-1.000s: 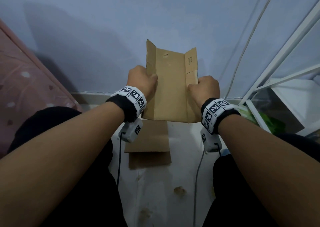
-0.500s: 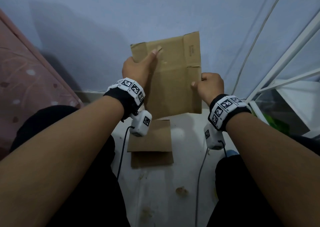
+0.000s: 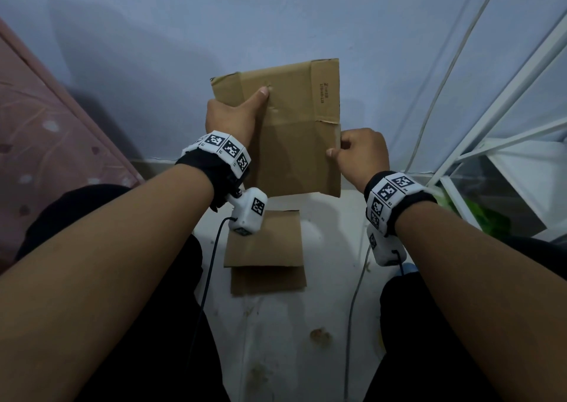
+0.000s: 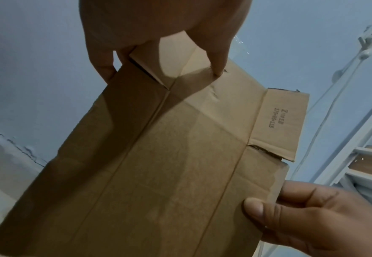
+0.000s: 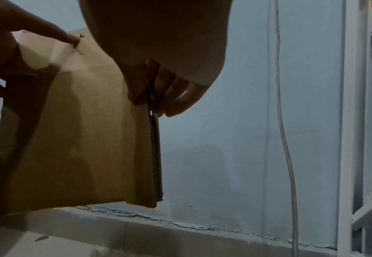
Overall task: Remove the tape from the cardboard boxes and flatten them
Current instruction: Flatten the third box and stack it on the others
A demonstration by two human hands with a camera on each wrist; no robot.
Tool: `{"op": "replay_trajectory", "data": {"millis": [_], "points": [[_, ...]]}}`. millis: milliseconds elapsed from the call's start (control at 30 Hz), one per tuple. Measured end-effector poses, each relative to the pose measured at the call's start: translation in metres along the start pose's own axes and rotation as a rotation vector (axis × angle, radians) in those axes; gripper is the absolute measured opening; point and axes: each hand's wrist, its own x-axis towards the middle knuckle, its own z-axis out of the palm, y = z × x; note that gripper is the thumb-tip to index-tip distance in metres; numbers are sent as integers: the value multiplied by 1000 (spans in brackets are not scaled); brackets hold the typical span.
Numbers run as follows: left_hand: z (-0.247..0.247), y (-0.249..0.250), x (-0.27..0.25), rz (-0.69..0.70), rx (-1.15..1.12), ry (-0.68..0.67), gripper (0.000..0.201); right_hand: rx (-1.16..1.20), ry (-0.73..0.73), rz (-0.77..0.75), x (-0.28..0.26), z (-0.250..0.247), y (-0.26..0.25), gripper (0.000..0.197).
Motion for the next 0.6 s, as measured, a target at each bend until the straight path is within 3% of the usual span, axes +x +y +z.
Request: {"op": "replay_trajectory", "data": {"millis": [133, 200, 267, 400, 500, 533, 600], "points": [[-1, -1, 1, 19, -67, -33, 70, -72, -29, -19, -2, -3, -3, 19], [-2, 0, 6, 0, -145, -120, 41, 43, -11, 27, -3, -3, 0, 19], [-4, 9, 8, -114, -244, -196, 5, 203, -32, 103, -3, -4, 3, 21], [-12, 11, 6, -299, -541, -266, 18, 662, -150, 336, -6, -9, 3, 27], [-13, 8, 12, -317, -635, -400, 60, 864, -135, 397, -8, -19, 2, 31], [-14, 11, 10, -310, -627, -433, 54, 908, -125, 414, -7, -21, 4, 32], [-13, 14, 8, -289, -524, -473, 22, 939, -119, 437, -6, -24, 8, 25]]}}
